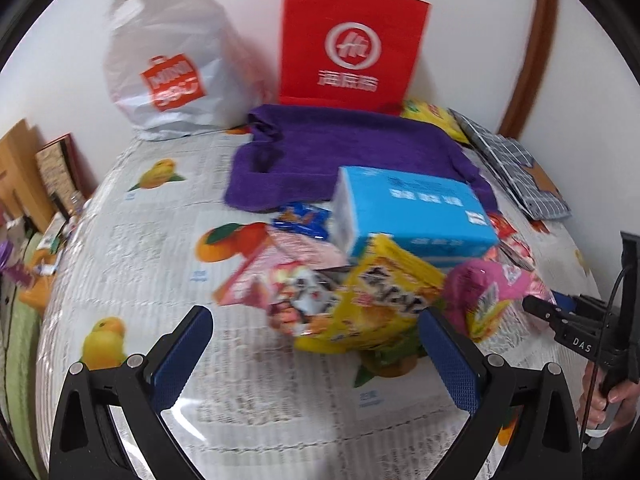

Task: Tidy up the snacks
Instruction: 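Grasp the pink candy with the right tool while the left tool grasps the yellow snack bag, then carry the pink candy and yellow snack bag onto the purple towel with both tools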

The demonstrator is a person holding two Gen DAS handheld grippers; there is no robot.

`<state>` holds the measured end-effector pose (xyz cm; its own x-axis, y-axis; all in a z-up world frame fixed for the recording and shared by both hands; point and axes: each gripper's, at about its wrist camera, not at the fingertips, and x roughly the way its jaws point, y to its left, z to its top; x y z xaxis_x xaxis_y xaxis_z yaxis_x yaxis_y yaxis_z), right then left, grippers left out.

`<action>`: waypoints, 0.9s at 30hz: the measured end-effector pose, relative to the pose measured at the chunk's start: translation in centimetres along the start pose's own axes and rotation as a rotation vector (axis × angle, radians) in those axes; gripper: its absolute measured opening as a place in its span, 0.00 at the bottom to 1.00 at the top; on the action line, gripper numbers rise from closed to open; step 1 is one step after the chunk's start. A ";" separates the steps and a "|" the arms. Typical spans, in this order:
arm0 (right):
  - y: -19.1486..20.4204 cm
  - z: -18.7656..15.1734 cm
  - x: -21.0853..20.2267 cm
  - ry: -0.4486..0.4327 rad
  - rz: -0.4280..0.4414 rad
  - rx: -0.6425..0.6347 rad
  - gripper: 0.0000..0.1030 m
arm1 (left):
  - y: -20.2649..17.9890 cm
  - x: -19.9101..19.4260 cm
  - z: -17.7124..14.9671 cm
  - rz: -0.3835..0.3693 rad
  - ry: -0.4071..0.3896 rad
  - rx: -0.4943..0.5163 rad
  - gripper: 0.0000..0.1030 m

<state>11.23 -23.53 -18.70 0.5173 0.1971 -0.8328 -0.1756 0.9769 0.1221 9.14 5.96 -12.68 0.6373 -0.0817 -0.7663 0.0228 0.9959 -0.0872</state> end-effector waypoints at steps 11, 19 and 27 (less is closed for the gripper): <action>-1.5 -2.2 -0.8 0.020 -0.010 0.023 0.39 | -2.5 3.1 0.0 0.014 0.058 0.052 0.88; -1.2 -2.6 -0.4 0.013 -0.029 -0.005 0.38 | -2.6 3.3 -0.3 -0.008 0.091 0.049 0.51; -1.4 -2.8 -1.7 -0.017 -0.001 0.008 0.33 | -2.7 1.6 -0.7 -0.021 0.075 0.045 0.39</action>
<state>8.21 -25.43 -18.95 0.5319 0.1979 -0.8233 -0.1686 0.9776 0.1260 9.57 3.15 -14.11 0.5773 -0.1032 -0.8100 0.0707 0.9946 -0.0764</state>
